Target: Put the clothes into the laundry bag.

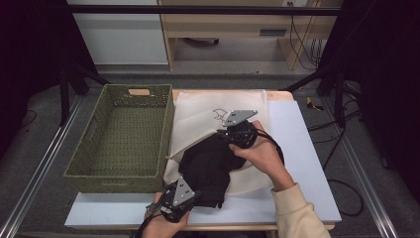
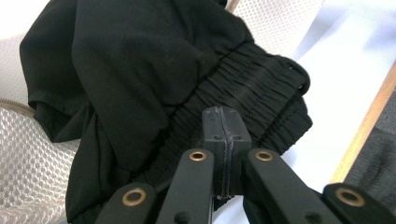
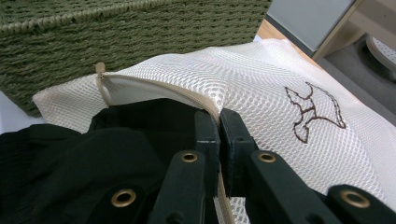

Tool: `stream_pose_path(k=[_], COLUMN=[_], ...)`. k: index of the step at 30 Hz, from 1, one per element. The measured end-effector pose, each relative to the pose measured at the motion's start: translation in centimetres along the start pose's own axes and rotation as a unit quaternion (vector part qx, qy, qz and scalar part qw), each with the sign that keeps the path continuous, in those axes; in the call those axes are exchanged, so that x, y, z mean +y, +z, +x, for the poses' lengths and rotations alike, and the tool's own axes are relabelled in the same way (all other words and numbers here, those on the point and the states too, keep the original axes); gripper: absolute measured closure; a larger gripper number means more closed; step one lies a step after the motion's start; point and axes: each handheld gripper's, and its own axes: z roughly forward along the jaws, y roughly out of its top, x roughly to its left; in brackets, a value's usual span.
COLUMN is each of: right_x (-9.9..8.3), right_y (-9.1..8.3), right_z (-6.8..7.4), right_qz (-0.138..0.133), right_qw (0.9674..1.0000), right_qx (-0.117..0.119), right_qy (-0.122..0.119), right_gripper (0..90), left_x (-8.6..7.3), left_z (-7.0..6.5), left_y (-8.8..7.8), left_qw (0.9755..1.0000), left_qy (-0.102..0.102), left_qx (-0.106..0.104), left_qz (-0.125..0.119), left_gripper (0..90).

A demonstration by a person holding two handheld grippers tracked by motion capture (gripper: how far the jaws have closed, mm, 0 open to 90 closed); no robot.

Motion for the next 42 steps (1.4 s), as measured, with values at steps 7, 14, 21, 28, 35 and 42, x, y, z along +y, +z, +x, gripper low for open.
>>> stream_pose_path(k=[7, 14, 21, 28, 35, 42], right_x=[0.1, 0.1, 0.1, 0.0, 0.0, 0.0], right_y=[0.2, 0.2, 0.3, 0.3, 0.4, 0.5], right_z=[0.2, 0.2, 0.3, 0.3, 0.3, 0.3], right_qz=[0.001, 0.002, 0.003, 0.003, 0.005, 0.007], right_qw=[1.0000, 1.0000, 1.0000, 1.0000, 1.0000, 1.0000], right_qx=[0.001, 0.002, 0.003, 0.003, 0.004, 0.005], right_qy=[-0.002, -0.003, -0.002, -0.002, -0.004, -0.004], right_gripper=[87.0, 87.0, 87.0, 87.0, 87.0, 87.0], left_x=[-0.3, -0.1, 0.2, 0.6, 1.1, 1.4], left_z=[0.2, 0.3, 0.6, 0.8, 1.0, 1.3], left_y=[1.4, 2.6, 3.3, 3.9, 4.4, 5.0], left_qw=[0.9997, 0.9992, 0.9990, 0.9990, 0.9988, 0.9986], left_qy=[0.007, 0.013, 0.013, 0.010, 0.013, 0.014], left_qx=[0.007, 0.017, 0.024, 0.029, 0.036, 0.039], left_qz=[0.023, 0.033, 0.035, 0.032, 0.031, 0.032], left_gripper=[89.9, 90.0, 90.0, 90.0, 90.0, 90.0])
